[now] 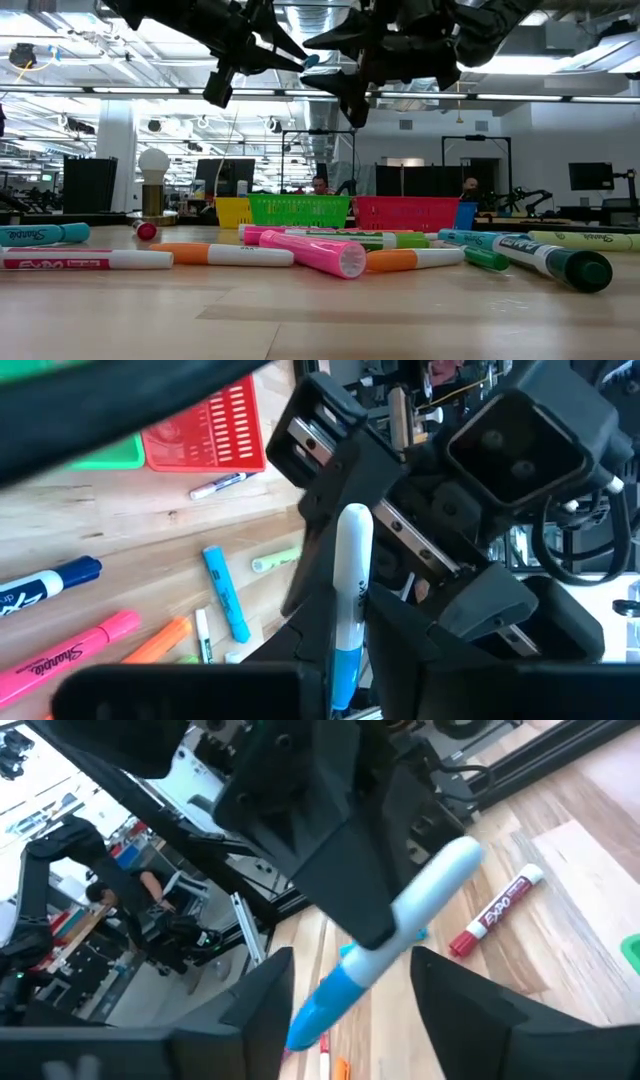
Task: Pick & Place Markers
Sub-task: Put the blue highlighter into the blue bin
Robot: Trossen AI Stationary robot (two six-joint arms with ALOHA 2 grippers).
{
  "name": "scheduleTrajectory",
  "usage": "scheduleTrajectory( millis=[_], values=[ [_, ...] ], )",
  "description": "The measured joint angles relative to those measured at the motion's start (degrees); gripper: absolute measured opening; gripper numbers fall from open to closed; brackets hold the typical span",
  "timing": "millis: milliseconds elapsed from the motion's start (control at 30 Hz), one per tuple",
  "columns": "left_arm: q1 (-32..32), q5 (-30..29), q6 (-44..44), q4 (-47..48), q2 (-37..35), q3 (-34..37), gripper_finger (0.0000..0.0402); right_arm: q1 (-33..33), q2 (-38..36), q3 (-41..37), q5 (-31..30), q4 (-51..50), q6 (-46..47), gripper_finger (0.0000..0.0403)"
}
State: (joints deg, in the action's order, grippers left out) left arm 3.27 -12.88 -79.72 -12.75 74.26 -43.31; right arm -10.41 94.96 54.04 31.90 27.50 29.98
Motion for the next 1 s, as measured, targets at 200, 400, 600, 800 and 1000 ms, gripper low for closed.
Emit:
scheduleTrajectory(
  millis=[200, 400, 600, 800, 1000],
  values=[
    [-0.15, -0.66, 0.71, -0.02, 0.0, 0.0, 0.0044, 0.28, 0.0, 0.0, -0.58, 0.35, 0.02, 0.0134],
    [-0.31, -0.61, 1.42, -0.07, -0.02, 0.0, 0.0046, 0.21, 0.0, -0.07, -0.58, 0.0, 0.29, 0.0084],
    [-0.33, -0.75, 1.73, 0.15, -0.09, 0.0, 0.0046, -0.31, 0.0, -0.13, -0.57, -0.37, 0.41, 0.0051],
    [-0.38, -0.88, 3.22, 0.07, -0.09, 0.0, 0.0067, -1.05, 0.0, -0.15, -0.57, -0.86, -0.02, 0.0034],
    [-0.45, -1.17, 6.94, 0.31, 0.0, 0.0, 0.0103, -1.63, 0.0, -0.08, -0.37, -1.3, -0.05, 0.0035]
  ],
)
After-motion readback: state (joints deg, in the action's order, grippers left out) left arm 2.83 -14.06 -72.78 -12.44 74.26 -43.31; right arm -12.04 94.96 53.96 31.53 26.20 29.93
